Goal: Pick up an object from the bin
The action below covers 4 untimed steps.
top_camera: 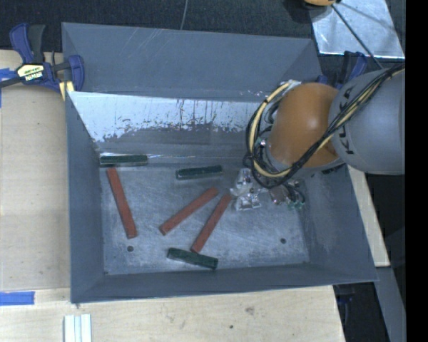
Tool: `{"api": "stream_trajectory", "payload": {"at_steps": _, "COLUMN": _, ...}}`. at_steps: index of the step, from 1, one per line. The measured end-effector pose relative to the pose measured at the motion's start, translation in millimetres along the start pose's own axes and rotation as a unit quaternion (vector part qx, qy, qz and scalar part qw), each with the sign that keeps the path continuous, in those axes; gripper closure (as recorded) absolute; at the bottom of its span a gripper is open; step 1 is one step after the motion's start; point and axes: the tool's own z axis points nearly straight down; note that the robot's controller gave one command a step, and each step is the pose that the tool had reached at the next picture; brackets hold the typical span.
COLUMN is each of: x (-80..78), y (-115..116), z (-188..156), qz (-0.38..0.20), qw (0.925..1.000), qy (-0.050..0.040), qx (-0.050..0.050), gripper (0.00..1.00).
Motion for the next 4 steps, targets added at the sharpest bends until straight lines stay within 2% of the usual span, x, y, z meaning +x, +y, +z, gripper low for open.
{"api": "stream_trajectory", "payload": {"at_steps": 1, "x": 0.0, "y": 0, "z": 0, "qz": 0.000, "qw": 1.0000, "qy": 0.0000, "qx": 0.000, "gripper": 1.00}}
{"api": "stream_trajectory", "payload": {"at_steps": 2, "x": -8.7, "y": 4, "z": -149, "qz": -0.162, "qw": 0.9868, "qy": 0.0051, "qx": -0.003, "gripper": 1.00}}
{"api": "stream_trajectory", "payload": {"at_steps": 3, "x": -12.6, "y": 4, "z": -182, "qz": -0.192, "qw": 0.9814, "qy": 0.0012, "qx": -0.002, "gripper": 1.00}}
{"api": "stream_trajectory", "payload": {"at_steps": 4, "x": 8.3, "y": 1, "z": -73, "qz": -0.193, "qw": 0.9811, "qy": 0.0083, "qx": -0.005, "gripper": 0.00}}
